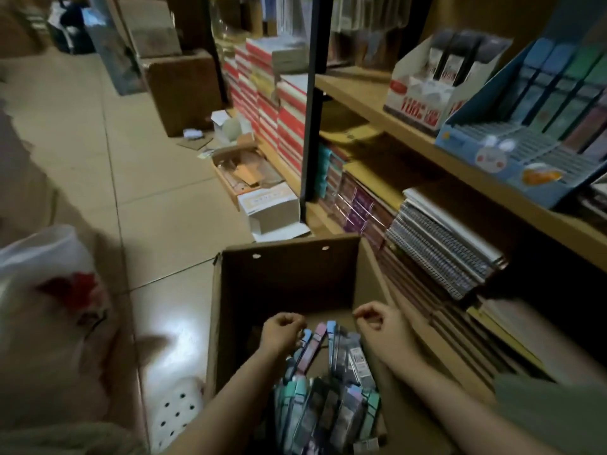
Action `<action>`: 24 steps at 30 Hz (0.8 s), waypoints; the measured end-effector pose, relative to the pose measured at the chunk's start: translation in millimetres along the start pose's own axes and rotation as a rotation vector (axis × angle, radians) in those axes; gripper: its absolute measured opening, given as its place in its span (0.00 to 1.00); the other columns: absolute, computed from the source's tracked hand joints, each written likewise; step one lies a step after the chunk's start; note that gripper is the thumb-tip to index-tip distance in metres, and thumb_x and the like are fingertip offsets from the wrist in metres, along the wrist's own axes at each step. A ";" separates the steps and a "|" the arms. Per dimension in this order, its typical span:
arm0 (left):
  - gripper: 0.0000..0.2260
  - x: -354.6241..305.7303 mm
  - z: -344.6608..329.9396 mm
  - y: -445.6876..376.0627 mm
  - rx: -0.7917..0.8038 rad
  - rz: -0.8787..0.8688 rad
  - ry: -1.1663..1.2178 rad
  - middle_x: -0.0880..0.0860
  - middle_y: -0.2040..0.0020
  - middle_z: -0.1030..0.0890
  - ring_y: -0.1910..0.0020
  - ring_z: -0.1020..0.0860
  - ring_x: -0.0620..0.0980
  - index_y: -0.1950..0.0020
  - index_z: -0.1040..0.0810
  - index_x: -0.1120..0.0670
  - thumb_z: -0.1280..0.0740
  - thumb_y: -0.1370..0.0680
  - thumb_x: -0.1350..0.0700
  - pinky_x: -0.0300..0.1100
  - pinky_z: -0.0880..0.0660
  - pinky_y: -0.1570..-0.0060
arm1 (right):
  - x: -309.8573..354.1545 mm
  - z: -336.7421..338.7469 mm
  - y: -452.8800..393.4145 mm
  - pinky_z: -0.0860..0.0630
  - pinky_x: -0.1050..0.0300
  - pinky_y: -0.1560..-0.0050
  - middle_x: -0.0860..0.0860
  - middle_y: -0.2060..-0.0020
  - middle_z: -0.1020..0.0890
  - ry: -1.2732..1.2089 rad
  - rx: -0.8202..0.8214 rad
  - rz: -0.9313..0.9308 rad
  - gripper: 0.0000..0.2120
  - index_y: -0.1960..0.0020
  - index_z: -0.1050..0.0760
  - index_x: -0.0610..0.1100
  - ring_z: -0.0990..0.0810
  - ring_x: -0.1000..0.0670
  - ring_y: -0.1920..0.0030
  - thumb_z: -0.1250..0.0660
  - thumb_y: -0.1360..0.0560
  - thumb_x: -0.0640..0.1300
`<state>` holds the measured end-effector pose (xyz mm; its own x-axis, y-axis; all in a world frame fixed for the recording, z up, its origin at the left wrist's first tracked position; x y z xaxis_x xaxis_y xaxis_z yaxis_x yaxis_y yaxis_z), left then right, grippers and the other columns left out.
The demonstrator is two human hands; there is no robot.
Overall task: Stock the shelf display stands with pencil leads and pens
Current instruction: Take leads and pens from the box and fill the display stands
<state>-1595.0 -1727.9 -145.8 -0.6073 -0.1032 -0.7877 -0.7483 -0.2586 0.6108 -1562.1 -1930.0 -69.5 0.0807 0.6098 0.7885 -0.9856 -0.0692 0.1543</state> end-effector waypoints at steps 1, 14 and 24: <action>0.04 27.9 4.7 -0.5 -0.057 0.059 0.024 0.57 0.62 0.23 0.67 0.28 0.48 0.53 0.22 0.59 0.36 0.21 0.65 0.38 0.30 0.69 | -19.7 -13.5 2.1 0.25 0.67 0.59 0.53 0.59 0.19 0.003 0.037 -0.071 0.12 0.58 0.23 0.50 0.19 0.52 0.56 0.33 0.25 0.34; 0.16 112.1 -15.4 -6.2 0.055 0.014 -0.706 0.46 0.52 0.21 0.53 0.22 0.43 0.49 0.22 0.51 0.21 0.33 0.53 0.36 0.23 0.53 | -109.1 -120.1 10.2 0.23 0.52 0.41 0.47 0.41 0.24 0.456 0.531 -0.196 0.22 0.39 0.24 0.46 0.22 0.49 0.46 0.24 0.30 0.47; 0.06 114.0 -2.0 -19.8 -0.076 0.071 -0.398 0.49 0.55 0.22 0.58 0.23 0.44 0.54 0.29 0.52 0.32 0.23 0.56 0.37 0.26 0.62 | -104.3 -133.5 12.7 0.34 0.47 0.32 0.51 0.38 0.31 0.470 0.540 -0.148 0.26 0.33 0.27 0.55 0.34 0.47 0.33 0.27 0.29 0.57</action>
<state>-1648.9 -1736.5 -247.9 -0.7236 0.2523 -0.6425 -0.6882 -0.3356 0.6433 -1602.8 -1889.0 -229.2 0.0151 0.9090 0.4165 -0.7491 -0.2656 0.6068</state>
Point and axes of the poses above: each hand's wrist, its own y-axis away from the middle knuckle, its own z-axis out of the back of the hand, x = y × z, the point moved 8 cm from there along -y, towards the middle knuckle
